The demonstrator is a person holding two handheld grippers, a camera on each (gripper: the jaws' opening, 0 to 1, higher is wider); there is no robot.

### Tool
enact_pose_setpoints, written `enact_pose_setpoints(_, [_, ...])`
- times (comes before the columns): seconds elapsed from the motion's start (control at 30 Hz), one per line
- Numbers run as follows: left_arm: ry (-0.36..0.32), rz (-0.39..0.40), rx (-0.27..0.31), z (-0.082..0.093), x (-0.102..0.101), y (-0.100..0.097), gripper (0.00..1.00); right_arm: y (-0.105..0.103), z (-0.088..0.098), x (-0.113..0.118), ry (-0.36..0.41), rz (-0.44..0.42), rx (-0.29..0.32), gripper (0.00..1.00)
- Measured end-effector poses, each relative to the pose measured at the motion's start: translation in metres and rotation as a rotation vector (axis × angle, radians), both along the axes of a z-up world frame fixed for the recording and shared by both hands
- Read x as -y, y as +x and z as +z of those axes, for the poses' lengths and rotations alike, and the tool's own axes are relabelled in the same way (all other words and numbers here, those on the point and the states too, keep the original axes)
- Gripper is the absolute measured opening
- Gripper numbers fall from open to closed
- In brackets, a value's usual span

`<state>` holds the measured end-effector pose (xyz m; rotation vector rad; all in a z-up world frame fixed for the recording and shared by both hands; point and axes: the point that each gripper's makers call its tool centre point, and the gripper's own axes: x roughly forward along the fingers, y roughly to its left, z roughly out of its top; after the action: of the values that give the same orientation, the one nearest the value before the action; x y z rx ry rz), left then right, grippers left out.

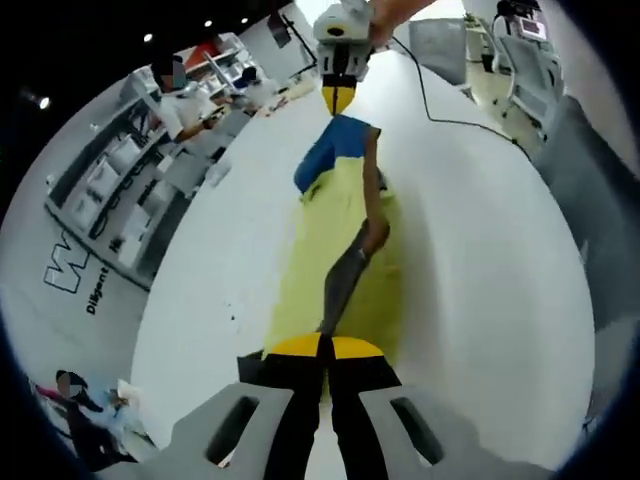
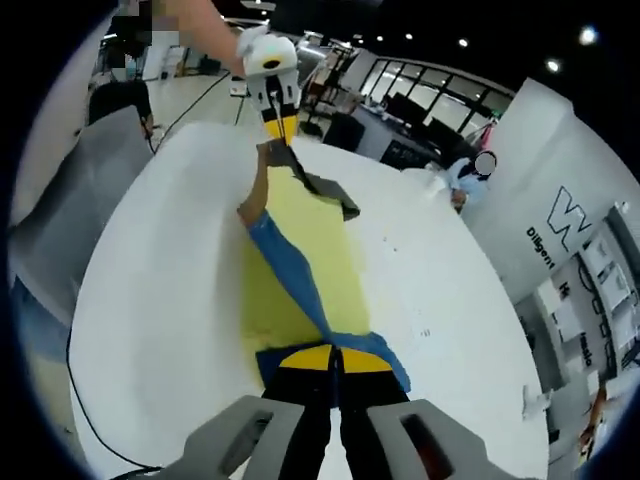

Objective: Fold the garment on the visible template until the final outline fits inside the template.

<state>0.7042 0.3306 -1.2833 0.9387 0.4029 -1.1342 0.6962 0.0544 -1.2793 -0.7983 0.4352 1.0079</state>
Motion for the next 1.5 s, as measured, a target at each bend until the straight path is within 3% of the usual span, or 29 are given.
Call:
enact_pose_setpoints(0.27, [-0.091, 0.051, -0.002, 0.064, 0.002, -0.017, 0.05, -0.020, 0.057, 0.000, 0.060, -0.021, 0.075, 0.00])
enact_pose_setpoints(0.43, [-0.123, 0.052, -0.022, 0.083, 0.004, -0.038, 0.05, -0.036, 0.074, 0.002, 0.073, -0.025, 0.098, 0.00])
enact_pose_setpoints(0.6, [-0.145, 0.063, -0.060, 0.079, 0.002, -0.056, 0.05, -0.055, 0.072, 0.003, 0.085, -0.028, 0.088, 0.00])
enact_pose_setpoints(0.8, [-0.145, 0.063, -0.134, 0.060, 0.000, -0.082, 0.05, -0.083, 0.056, 0.000, 0.087, -0.023, 0.035, 0.00])
enact_pose_setpoints(1.07, [-0.129, 0.034, -0.253, 0.029, -0.001, -0.134, 0.05, -0.132, 0.029, -0.004, 0.085, 0.008, -0.065, 0.00])
enact_pose_setpoints(1.13, [-0.125, 0.012, -0.307, 0.023, -0.001, -0.155, 0.05, -0.142, 0.027, -0.005, 0.089, 0.014, -0.082, 0.00])
enact_pose_setpoints(1.3, [-0.148, -0.028, -0.415, 0.021, 0.000, -0.195, 0.05, -0.177, 0.020, -0.006, 0.102, 0.056, -0.158, 0.00])
enact_pose_setpoints(1.4, [-0.157, -0.039, -0.450, 0.021, -0.001, -0.207, 0.05, -0.189, 0.019, -0.006, 0.125, 0.067, -0.206, 0.00])
enact_pose_setpoints(1.5, [-0.171, -0.037, -0.466, 0.019, -0.003, -0.204, 0.05, -0.184, 0.016, -0.006, 0.129, 0.064, -0.211, 0.00])
